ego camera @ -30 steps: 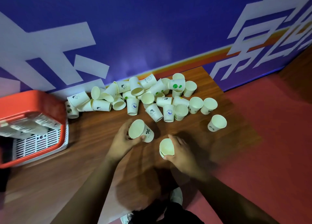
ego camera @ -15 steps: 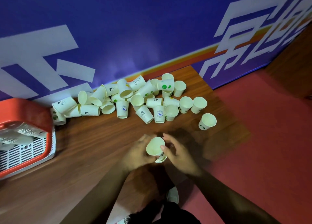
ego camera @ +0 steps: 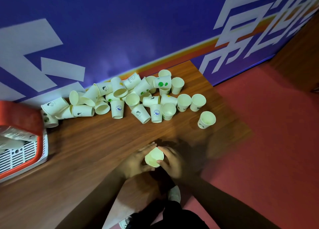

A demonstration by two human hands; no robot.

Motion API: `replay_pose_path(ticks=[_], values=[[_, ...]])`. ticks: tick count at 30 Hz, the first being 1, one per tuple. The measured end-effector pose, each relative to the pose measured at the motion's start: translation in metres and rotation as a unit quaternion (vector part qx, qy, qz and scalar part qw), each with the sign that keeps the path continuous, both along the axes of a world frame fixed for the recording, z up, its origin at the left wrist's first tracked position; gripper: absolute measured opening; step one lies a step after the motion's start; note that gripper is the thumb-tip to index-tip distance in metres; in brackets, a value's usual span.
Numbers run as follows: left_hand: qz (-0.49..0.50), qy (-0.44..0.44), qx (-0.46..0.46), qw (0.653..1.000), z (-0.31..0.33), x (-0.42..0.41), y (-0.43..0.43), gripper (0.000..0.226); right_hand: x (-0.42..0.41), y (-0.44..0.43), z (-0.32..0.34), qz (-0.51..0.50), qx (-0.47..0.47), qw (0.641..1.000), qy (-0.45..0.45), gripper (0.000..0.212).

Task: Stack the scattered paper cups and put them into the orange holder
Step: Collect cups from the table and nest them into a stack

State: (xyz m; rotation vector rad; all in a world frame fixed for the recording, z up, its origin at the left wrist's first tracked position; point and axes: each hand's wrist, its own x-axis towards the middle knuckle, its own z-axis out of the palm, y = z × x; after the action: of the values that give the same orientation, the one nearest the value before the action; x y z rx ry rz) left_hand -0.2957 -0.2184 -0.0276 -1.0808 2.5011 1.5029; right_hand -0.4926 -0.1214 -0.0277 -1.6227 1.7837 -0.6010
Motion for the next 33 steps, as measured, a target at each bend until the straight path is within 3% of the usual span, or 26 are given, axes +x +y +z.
replay_pose_path(ticks=[3,7,10,14,21,27,30,33], values=[[0.035,-0.013,0.003,0.999,0.008,-0.003,-0.004,0.094,-0.019,-0.004,0.012,-0.061,0.01,0.998,-0.022,0.053],[0.13,-0.025,0.008,0.991,0.019,-0.016,-0.029,0.062,-0.079,-0.019,0.024,-0.145,0.017,0.988,0.042,0.046],[0.164,-0.037,-0.044,0.985,0.027,-0.041,-0.049,0.049,-0.124,-0.03,0.028,-0.163,0.008,0.981,0.103,0.046],[0.181,-0.036,-0.09,0.979,0.04,-0.096,-0.07,0.05,-0.161,-0.045,0.028,-0.18,-0.007,0.959,0.216,0.046],[0.16,-0.124,-0.057,0.978,0.039,-0.173,-0.09,0.067,-0.188,-0.056,0.003,-0.17,0.089,0.942,0.275,0.046],[0.15,-0.195,-0.069,0.967,0.016,-0.181,-0.096,0.048,-0.198,-0.062,-0.014,-0.149,0.106,0.951,0.249,0.026],[0.167,-0.173,-0.101,0.965,0.014,-0.174,-0.093,0.042,-0.198,-0.06,-0.011,-0.137,0.074,0.96,0.232,0.02],[0.198,-0.1,-0.121,0.968,0.023,-0.166,-0.091,0.04,-0.192,-0.059,0.005,-0.138,0.021,0.982,0.126,0.011]])
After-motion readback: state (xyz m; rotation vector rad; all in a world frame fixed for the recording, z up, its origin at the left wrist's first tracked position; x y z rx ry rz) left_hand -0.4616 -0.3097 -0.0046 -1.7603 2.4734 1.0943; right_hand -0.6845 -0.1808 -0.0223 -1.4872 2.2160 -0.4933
